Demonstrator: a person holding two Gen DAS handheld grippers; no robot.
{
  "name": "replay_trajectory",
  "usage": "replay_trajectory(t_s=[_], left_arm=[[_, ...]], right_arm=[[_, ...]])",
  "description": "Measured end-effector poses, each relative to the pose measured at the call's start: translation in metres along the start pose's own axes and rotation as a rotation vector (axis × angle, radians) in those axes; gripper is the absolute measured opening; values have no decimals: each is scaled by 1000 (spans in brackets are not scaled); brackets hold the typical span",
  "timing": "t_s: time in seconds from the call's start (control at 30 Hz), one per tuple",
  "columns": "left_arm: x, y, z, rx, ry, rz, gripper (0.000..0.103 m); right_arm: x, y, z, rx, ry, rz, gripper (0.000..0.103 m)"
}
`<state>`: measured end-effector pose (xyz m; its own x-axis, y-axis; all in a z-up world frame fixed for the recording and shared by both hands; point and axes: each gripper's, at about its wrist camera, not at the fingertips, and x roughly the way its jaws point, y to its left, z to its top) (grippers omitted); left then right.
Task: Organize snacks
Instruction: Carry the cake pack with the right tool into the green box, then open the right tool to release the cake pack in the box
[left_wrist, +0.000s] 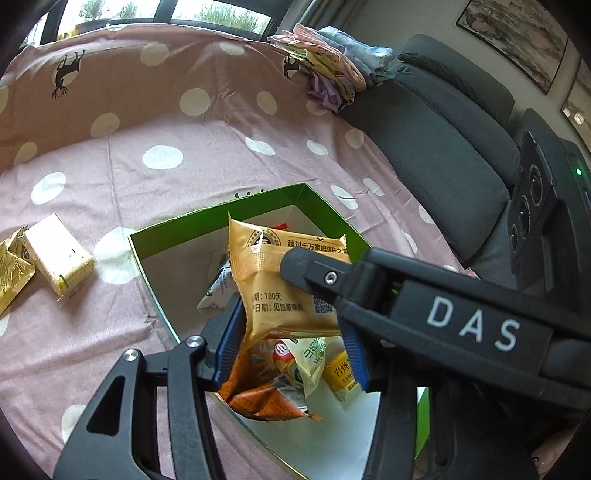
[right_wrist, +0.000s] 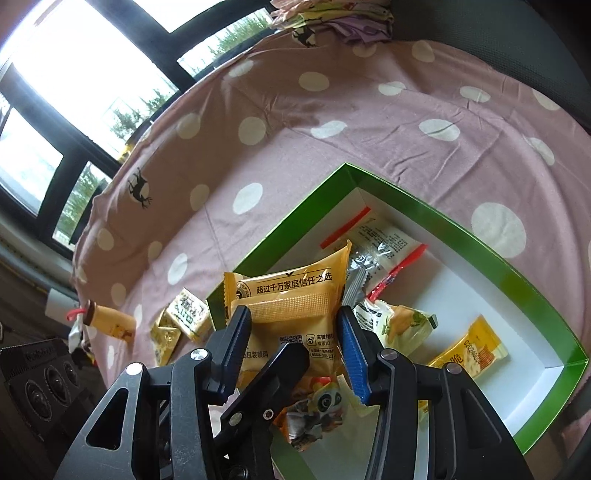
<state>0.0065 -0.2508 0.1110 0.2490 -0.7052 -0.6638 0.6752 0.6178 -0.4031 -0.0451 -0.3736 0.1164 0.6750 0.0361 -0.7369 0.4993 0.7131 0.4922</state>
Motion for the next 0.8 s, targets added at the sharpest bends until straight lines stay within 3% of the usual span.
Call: replay_trajectory(t_s=[0.17, 0.37, 0.47, 0.57, 0.7, 0.8], left_arm=[[-2, 3, -3, -15, 2, 12, 51], [-32, 17, -4, -86, -38, -54, 59], [-56, 21, -7, -75, -96, -14, 66], [-78, 30, -12, -56, -123, 54, 82], [-110, 47, -20, -73, -171, 177, 84], [-134, 65, -32, -104, -209, 259, 87]], right_arm=[[6, -3, 0, 26, 21, -12, 53], [0, -5, 0, 36, -11, -72, 56], [-9, -3, 1, 31, -46, -42, 62], [-15, 4, 1, 5, -79, -47, 63], [-17, 13, -1, -29, -97, -49, 76], [-17, 21, -2, -52, -100, -41, 77]])
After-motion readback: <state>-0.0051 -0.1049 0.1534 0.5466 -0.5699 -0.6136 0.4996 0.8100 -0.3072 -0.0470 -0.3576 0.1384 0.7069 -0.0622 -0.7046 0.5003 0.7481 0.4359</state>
